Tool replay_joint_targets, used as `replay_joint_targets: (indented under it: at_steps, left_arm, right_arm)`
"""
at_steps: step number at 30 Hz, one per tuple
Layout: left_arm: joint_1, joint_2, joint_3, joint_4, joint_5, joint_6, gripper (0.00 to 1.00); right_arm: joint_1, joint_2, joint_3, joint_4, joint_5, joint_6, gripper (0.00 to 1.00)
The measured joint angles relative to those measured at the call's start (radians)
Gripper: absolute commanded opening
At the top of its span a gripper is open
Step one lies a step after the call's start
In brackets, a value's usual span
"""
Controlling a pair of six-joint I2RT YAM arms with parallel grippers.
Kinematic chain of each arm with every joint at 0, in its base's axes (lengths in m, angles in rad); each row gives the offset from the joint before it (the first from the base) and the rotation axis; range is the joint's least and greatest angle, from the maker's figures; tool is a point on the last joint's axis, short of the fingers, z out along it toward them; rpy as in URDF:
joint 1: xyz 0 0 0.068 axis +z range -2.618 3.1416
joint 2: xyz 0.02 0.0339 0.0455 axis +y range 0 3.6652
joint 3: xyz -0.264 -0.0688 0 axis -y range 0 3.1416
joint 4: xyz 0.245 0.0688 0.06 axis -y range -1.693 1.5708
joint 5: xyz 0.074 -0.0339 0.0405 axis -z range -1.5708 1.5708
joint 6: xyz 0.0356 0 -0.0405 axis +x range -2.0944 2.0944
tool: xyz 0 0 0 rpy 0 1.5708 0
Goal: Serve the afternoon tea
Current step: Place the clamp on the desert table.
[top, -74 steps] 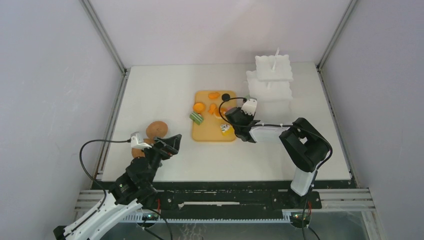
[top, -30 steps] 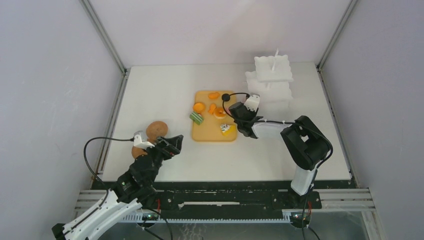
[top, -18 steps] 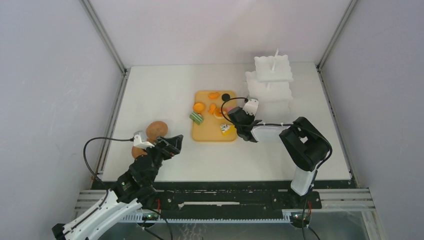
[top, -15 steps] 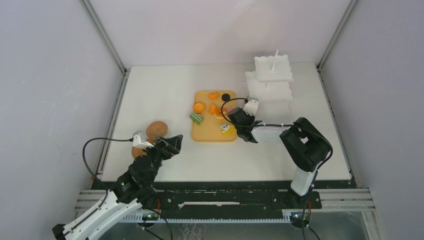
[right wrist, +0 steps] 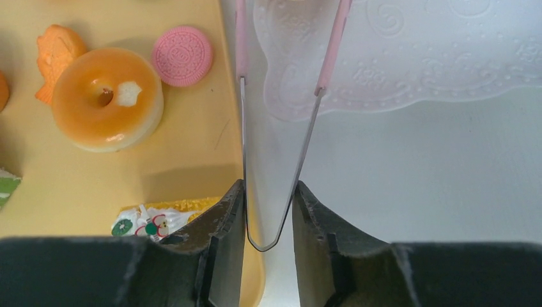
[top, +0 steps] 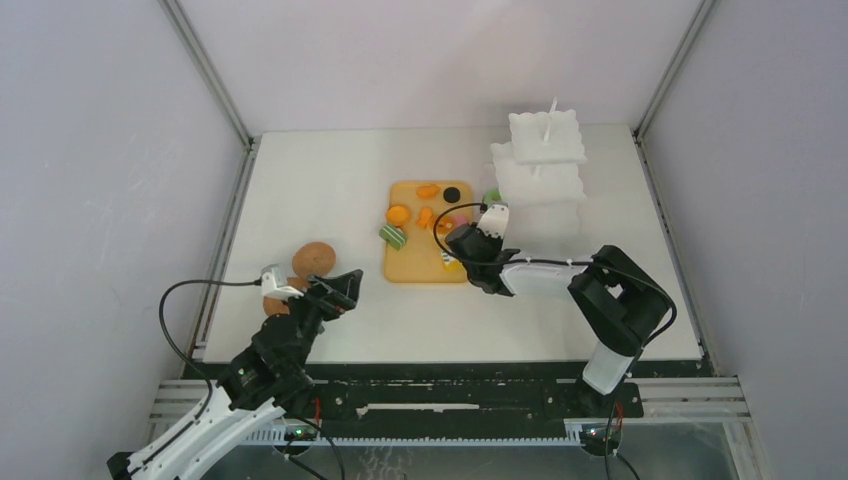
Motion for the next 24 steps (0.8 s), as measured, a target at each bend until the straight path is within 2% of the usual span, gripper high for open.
replay_joint_targets:
  at_steps: [5,16,24]
  left_arm:
    - [0.0,-0.027,0.0,-0.011,0.0,0.0,0.98]
    - [0.0,-0.044,0.0,-0.05,-0.002,0.0,0.98]
    - [0.0,-0.035,0.0,-0.051,-0.003,0.0,0.98]
  right_arm:
    - [-0.005,-0.005,-0.003,-0.02,0.001,0.013,0.4]
    - [-0.097,0.034,0.031,-0.018,-0.037,0.015,0.48]
    - [-0.079,0.035,0.036,-0.018,-0.047,0.019,0.53]
